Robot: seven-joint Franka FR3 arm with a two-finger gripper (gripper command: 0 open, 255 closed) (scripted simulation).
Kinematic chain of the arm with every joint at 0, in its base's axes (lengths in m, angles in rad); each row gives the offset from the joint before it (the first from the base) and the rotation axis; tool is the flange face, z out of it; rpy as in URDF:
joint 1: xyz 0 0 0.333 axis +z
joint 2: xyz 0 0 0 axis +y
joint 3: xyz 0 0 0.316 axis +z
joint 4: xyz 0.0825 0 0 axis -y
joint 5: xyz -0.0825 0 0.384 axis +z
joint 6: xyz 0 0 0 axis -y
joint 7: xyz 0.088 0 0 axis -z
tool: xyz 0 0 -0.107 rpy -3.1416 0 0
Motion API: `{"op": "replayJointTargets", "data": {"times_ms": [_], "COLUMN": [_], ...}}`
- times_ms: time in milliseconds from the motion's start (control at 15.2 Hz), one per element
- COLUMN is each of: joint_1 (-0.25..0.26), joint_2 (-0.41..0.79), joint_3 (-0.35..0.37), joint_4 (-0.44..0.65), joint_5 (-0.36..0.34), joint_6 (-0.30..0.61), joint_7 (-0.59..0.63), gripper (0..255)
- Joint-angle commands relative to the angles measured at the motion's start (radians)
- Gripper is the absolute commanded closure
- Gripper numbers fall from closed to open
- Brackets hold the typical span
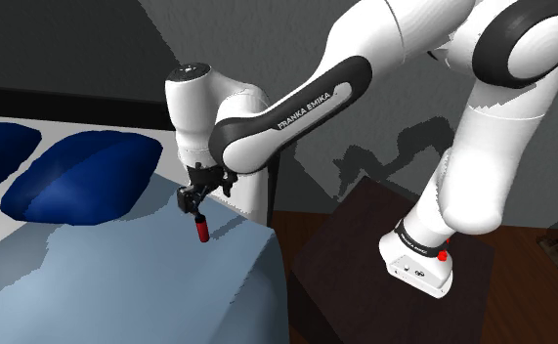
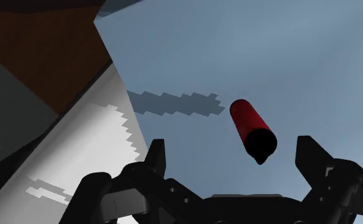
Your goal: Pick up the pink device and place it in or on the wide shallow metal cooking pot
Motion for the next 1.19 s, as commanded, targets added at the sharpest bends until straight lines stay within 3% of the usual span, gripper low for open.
{"op": "replayJointTargets", "data": {"times_ms": [0, 594, 1122], "joint_1": [0.038, 0.070, 0.070], "joint_2": [0.086, 0.178, 0.178], "joint_3": [-0.005, -0.030, -0.030], "joint_4": [0.071, 0.075, 0.075], "joint_5": [-0.054, -0.109, -0.109], "joint_6": [0.003, 0.082, 0.082], "joint_7": [0.051, 0.090, 0.090], "gripper": [0, 0, 0]}}
